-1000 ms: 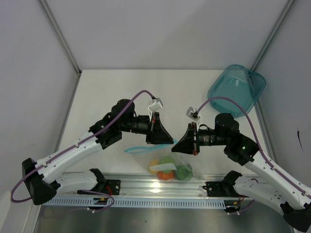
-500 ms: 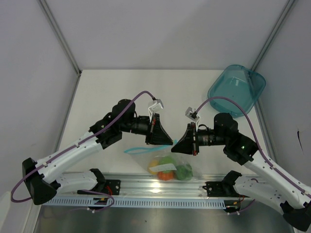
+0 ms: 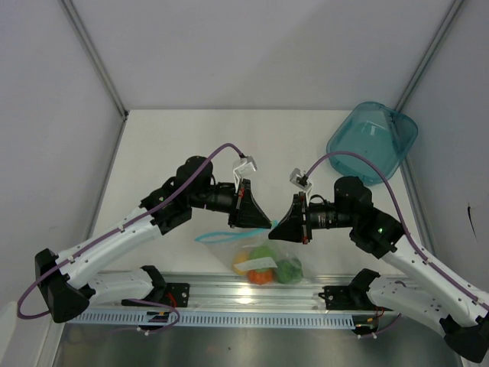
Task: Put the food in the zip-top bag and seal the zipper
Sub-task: Zip the zipper food storage bag at the center of the board.
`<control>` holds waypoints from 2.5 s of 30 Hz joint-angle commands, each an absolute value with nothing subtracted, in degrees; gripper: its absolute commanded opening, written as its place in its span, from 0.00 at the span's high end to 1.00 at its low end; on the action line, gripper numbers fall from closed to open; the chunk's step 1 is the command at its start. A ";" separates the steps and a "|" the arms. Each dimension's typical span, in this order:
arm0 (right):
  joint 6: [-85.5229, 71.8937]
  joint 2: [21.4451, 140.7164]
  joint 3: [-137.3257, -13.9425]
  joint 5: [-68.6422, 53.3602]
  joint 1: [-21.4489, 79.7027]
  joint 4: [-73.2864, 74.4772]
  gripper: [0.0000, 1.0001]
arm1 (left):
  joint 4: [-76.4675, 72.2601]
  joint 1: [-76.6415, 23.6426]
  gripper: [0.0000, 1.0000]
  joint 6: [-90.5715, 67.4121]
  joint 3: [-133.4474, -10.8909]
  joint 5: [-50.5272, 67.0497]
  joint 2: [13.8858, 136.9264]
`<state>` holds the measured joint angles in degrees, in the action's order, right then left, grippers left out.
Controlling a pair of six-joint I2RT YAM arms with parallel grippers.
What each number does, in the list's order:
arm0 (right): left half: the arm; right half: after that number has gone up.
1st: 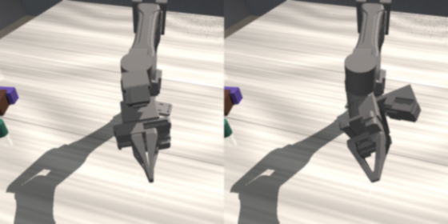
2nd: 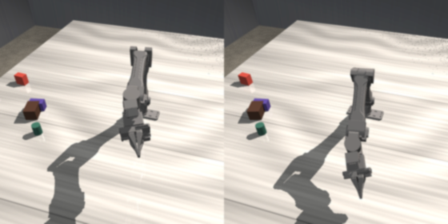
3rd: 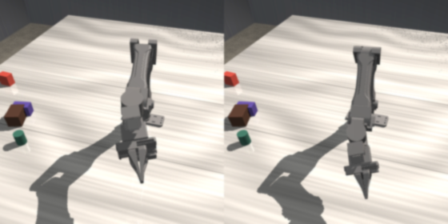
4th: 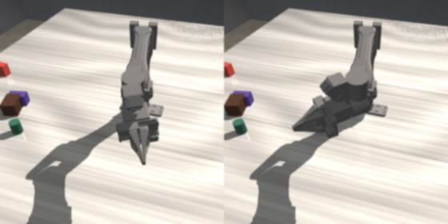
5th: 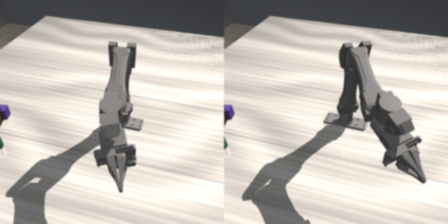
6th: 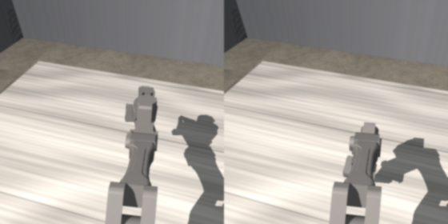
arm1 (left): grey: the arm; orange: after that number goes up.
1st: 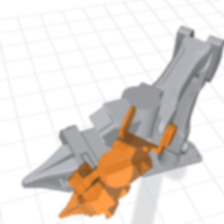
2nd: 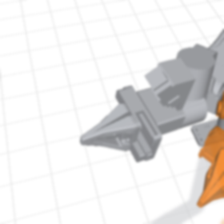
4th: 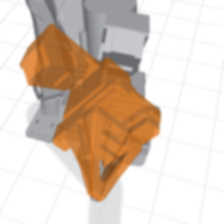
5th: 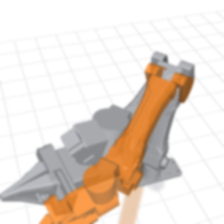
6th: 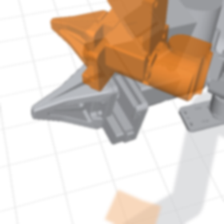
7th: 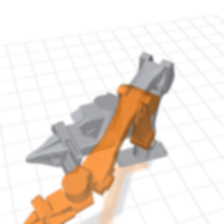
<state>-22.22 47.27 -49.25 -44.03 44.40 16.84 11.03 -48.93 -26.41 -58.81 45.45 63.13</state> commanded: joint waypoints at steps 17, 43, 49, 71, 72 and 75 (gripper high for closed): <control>-17.13 51.33 -55.90 -47.90 44.38 20.83 1.00 | 10.28 -48.69 1.00 -25.49 -59.24 47.64 62.23; -28.65 37.71 -51.95 -26.02 41.22 14.94 1.00 | 20.04 -48.16 0.99 -18.72 -53.71 39.99 58.27; -30.06 35.51 -51.24 -25.22 39.99 14.42 1.00 | 19.69 -47.99 0.99 -18.98 -52.82 39.99 57.57; -10.81 50.89 -64.33 -43.68 39.29 31.72 0.44 | 21.97 -47.99 0.99 -18.02 -60.73 41.66 58.18; -10.46 50.80 -65.82 -43.51 39.20 32.16 0.44 | 22.15 -47.99 0.99 -18.02 -60.82 41.66 58.18; -10.28 50.98 -68.20 -40.00 38.59 34.62 0.42 | 23.11 -47.99 0.99 -17.58 -61.70 41.92 58.45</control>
